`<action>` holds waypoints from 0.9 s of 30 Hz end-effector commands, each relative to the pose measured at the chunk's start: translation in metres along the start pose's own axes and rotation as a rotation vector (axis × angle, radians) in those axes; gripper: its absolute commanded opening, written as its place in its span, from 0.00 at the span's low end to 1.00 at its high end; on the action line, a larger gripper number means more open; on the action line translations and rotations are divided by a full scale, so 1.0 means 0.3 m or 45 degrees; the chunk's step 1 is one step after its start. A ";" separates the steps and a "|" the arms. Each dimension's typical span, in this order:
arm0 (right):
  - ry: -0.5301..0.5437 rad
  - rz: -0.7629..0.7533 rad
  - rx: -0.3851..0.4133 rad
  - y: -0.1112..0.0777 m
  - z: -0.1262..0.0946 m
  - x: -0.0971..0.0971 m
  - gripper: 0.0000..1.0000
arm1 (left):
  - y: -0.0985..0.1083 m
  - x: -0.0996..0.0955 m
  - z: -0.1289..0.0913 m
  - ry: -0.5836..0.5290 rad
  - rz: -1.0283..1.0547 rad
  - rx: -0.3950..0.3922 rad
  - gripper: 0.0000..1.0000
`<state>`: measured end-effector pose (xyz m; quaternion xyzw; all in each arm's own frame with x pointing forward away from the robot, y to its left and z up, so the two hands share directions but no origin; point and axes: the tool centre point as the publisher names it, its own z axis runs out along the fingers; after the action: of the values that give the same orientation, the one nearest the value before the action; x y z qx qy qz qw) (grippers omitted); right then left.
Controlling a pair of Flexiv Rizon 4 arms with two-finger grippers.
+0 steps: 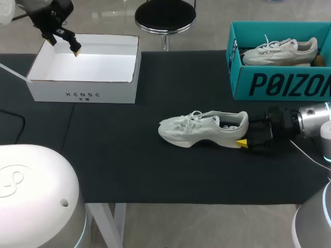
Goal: Take the shoe out of the shoebox, open the shoe tongue, remove and reinsert the insole, then place the shoe into the shoebox
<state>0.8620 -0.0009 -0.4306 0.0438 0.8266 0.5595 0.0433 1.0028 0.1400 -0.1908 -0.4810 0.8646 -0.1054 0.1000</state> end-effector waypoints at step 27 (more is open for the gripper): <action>-0.002 -0.001 0.002 -0.006 0.006 -0.005 0.00 | -0.173 1.042 -0.034 0.103 0.037 -0.249 1.00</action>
<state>0.8622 -0.0006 -0.4306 0.0437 0.8266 0.5594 0.0431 0.8764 -0.1476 -0.1910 -0.4705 0.8797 -0.0626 0.0295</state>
